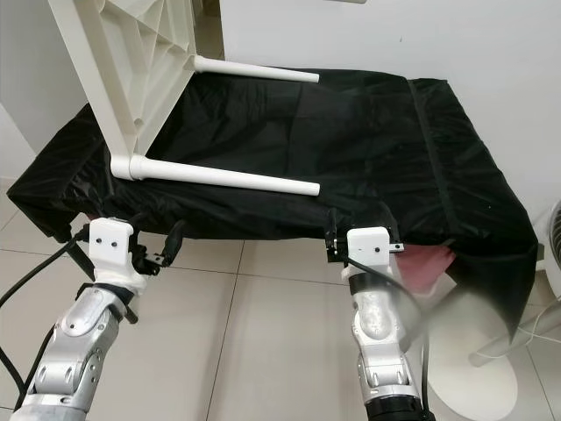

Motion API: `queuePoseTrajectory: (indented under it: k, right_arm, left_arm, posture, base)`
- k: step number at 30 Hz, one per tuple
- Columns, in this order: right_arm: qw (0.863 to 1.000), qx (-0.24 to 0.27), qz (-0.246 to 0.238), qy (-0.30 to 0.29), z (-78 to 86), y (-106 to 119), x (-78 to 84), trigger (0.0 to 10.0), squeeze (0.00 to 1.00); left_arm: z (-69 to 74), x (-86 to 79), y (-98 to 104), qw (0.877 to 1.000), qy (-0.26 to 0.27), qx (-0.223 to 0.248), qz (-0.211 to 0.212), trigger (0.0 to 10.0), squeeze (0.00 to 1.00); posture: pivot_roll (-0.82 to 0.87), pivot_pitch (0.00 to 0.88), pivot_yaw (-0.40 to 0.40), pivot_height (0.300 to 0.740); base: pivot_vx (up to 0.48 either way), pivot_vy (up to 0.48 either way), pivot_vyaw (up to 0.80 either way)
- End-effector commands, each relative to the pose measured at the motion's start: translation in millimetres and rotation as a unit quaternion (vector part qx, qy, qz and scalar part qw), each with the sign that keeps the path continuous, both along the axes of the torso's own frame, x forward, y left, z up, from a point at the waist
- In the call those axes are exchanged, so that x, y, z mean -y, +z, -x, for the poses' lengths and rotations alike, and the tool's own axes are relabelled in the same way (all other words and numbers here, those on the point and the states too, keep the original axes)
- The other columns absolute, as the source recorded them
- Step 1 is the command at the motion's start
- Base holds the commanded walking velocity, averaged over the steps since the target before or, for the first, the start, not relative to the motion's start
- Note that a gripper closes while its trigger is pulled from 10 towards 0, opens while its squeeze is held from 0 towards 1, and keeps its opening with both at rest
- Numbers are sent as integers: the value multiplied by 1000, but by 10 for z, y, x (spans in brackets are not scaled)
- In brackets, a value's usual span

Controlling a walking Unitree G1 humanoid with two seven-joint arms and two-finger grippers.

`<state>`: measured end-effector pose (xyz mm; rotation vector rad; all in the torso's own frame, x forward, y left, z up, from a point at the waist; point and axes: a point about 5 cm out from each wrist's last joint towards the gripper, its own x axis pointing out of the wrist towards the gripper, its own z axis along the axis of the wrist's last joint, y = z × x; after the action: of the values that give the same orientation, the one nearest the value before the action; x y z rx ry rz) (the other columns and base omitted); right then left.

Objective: Building children table

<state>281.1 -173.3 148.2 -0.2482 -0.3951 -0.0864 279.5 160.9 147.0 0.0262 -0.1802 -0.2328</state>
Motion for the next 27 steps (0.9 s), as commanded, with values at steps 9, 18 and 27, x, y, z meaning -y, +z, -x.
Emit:
queuePoseTrajectory:
  k: [9, 18, 27]
  right_arm:
    - [1000, -6, 7, 7, -14, -21, 11, 10000, 0]
    - [1000, -10, 13, 15, -17, -40, 4, 10000, 0]
    - [1000, -13, 16, 22, -21, -54, -12, 10000, 0]
  left_arm:
    - [7, -31, -25, 1000, 17, 2, 9, 10000, 0]
    - [31, -37, -45, 1000, 22, 2, 11, 10000, 0]
    - [50, -29, -65, 1000, 27, 2, 15, 10000, 0]
  posture:
    - [-48, 39, -14, 740]
    - [-40, 34, -29, 740]
    - [-38, 35, -35, 740]
  base:
    - [315, 0, 0]
    - [328, 0, 0]
    - [147, 0, 0]
